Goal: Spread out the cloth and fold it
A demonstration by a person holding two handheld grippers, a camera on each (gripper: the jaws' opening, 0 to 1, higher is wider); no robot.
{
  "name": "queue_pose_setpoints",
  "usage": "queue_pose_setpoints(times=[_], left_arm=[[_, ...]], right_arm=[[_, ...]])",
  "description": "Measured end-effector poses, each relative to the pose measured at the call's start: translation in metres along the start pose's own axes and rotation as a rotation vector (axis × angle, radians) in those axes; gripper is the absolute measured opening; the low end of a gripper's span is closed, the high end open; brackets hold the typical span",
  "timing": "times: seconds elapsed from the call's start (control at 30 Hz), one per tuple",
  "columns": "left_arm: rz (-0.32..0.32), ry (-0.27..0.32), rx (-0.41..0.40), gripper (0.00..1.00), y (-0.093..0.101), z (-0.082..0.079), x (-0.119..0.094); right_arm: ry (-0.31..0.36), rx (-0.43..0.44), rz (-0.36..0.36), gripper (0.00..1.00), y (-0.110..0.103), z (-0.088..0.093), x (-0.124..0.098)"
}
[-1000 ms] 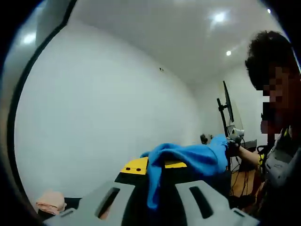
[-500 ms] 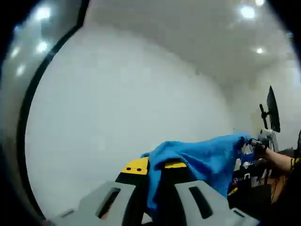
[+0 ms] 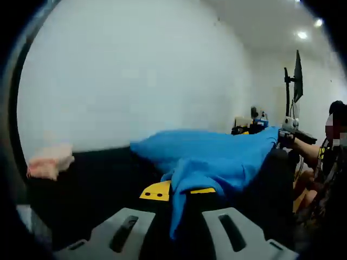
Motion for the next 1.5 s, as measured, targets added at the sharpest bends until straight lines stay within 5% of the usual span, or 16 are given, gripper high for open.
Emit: queue_pose_setpoints(times=[0.1, 0.17, 0.33, 0.4, 0.47, 0.6, 0.7, 0.9, 1.03, 1.13, 1.2, 1.23, 1.3, 1.37, 1.43, 1.5], left_arm=[[-0.039, -0.061, -0.027, 0.07, -0.006, 0.039, 0.008], [-0.082, -0.09, -0.046, 0.1, -0.01, 0.049, 0.013], [-0.11, -0.086, -0.005, 0.2, -0.012, 0.028, 0.01], [-0.139, -0.017, 0.048, 0.33, -0.019, 0.018, 0.001], [-0.164, 0.08, -0.114, 0.48, -0.033, 0.018, -0.015], [-0.144, 0.058, -0.219, 0.26, -0.036, 0.044, -0.047], [-0.056, 0.049, -0.129, 0.24, -0.004, 0.05, -0.065], [0.16, 0.218, -0.068, 0.32, 0.058, 0.008, -0.071], [0.369, 0.333, -0.313, 0.42, 0.088, -0.011, -0.062], [0.438, 0.409, -0.385, 0.46, 0.097, -0.017, -0.05], [0.488, 0.33, -0.465, 0.32, 0.106, -0.01, -0.043], [0.372, 0.303, -0.448, 0.15, 0.1, -0.003, -0.03], [0.281, 0.229, -0.216, 0.01, 0.104, 0.011, -0.023], [0.326, 0.156, -0.016, 0.01, 0.132, 0.023, -0.017], [0.363, -0.035, 0.028, 0.01, 0.155, 0.044, -0.008], [0.318, -0.117, 0.132, 0.09, 0.166, 0.059, 0.009]], right_arm=[[-0.155, -0.075, -0.005, 0.03, -0.016, 0.047, -0.001], [-0.151, -0.129, 0.016, 0.03, -0.016, 0.048, -0.001], [-0.17, -0.09, 0.025, 0.09, -0.005, 0.042, 0.009], [-0.18, -0.075, 0.025, 0.18, 0.0, 0.042, 0.004], [-0.174, -0.053, 0.025, 0.25, 0.006, 0.047, -0.008], [-0.2, -0.023, 0.082, 0.24, 0.022, 0.066, -0.048], [-0.131, 0.072, 0.107, 0.24, 0.031, 0.059, -0.075], [-0.036, 0.111, -0.031, 0.24, -0.008, 0.026, -0.063], [-0.039, 0.09, -0.2, 0.24, -0.066, 0.012, -0.029], [-0.057, 0.108, -0.311, 0.25, -0.101, 0.009, -0.007], [-0.083, 0.081, -0.348, 0.25, -0.121, 0.01, 0.007], [-0.101, 0.062, -0.37, 0.25, -0.133, 0.01, 0.014], [-0.136, 0.025, -0.406, 0.25, -0.149, 0.012, 0.022], [-0.168, -0.047, -0.428, 0.25, -0.163, 0.016, 0.026], [-0.187, -0.133, -0.414, 0.25, -0.17, 0.022, 0.026], [-0.211, -0.181, -0.407, 0.25, -0.171, 0.028, 0.023]])
Point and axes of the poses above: the point that each gripper's makers call its tool centre point, and the gripper's own axes: x roughly forward along the fingers, y roughly to its right, z roughly out of its underside, the point moved 5 cm from there along -x, roughly backward along the fingers, and after that the axes turned 9 degrees about -y, right-handed, at the moved point
